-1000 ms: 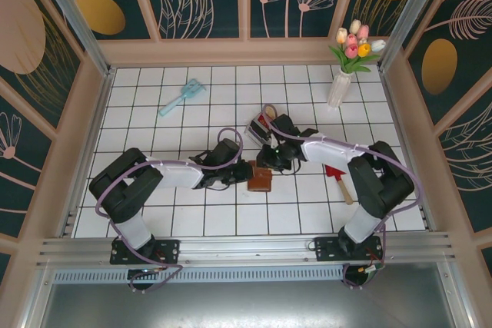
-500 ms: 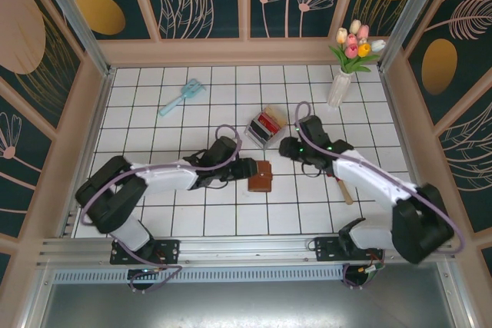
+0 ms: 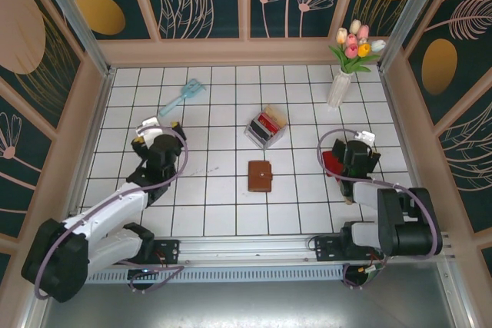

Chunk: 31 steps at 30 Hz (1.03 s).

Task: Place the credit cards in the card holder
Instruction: Reset both arms

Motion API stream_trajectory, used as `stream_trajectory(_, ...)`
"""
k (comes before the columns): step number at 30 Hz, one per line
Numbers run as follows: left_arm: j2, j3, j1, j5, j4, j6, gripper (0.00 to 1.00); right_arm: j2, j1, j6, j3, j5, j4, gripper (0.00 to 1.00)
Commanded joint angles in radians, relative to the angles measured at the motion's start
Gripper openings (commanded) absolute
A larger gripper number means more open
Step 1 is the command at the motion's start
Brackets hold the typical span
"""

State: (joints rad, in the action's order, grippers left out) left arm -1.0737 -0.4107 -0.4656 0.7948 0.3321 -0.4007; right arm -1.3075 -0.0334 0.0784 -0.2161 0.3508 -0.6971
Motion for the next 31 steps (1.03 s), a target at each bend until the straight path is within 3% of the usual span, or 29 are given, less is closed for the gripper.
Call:
stream_trajectory(1, -0.059, 0.014, 0.080, 0.110, 0.172, 0.164, 0.99, -0.071, 0.019, -0.083, -0.024, -0.187, -0.369, 0.97)
stream_trajectory(2, -0.088, 0.002, 0.101, 0.075, 0.193, 0.194, 0.99, -0.108, 0.027, -0.076, -0.065, -0.239, -0.351, 0.95)
stream_trajectory(4, -0.152, 0.021, 0.116, 0.068, 0.335, 0.288, 0.99, -0.207, 0.028, -0.091, -0.050, -0.310, -0.493, 0.94)
stream_trajectory(6, -0.225, 0.062, 0.146, 0.029, 0.497, 0.339, 0.99, -0.209, 0.063, -0.072, -0.012, -0.377, -0.539, 0.94)
stream_trajectory(7, -0.261, 0.078, 0.166, -0.019, 0.555, 0.350, 0.99, -0.242, 0.054, -0.095, 0.027, -0.407, -0.658, 0.94)
stream_trajectory(13, -0.413, 0.120, 0.213, -0.202, 0.884, 0.490, 0.99, -0.232, 0.054, -0.053, -0.009, -0.297, -0.560, 0.99)
stream_trajectory(16, -0.404, 0.136, 0.278, -0.297, 0.869, 0.427, 0.99, -0.234, 0.049, -0.056, -0.009, -0.291, -0.566, 0.99)
stream_trajectory(20, -0.436, 0.266, 0.389, -0.493, 1.108, 0.341, 0.99, -0.234, 0.049, -0.057, -0.008, -0.294, -0.564, 0.99)
stream_trajectory(21, -0.485, 0.268, 0.391, -0.488, 1.195, 0.351, 0.99, -0.233, 0.051, -0.057, -0.010, -0.295, -0.562, 0.99)
stream_trajectory(23, -0.437, 0.183, 0.404, -0.497, 0.940, 0.324, 0.99, -0.234, 0.051, -0.057, -0.010, -0.296, -0.562, 0.99)
stream_trajectory(24, -0.461, 0.193, 0.426, -0.524, 1.006, 0.310, 0.99, -0.233, 0.051, -0.057, -0.010, -0.296, -0.560, 0.99)
stream_trajectory(31, -0.447, 0.195, 0.430, -0.508, 0.981, 0.300, 0.99, -0.234, 0.054, -0.057, -0.012, -0.310, -0.559, 0.99)
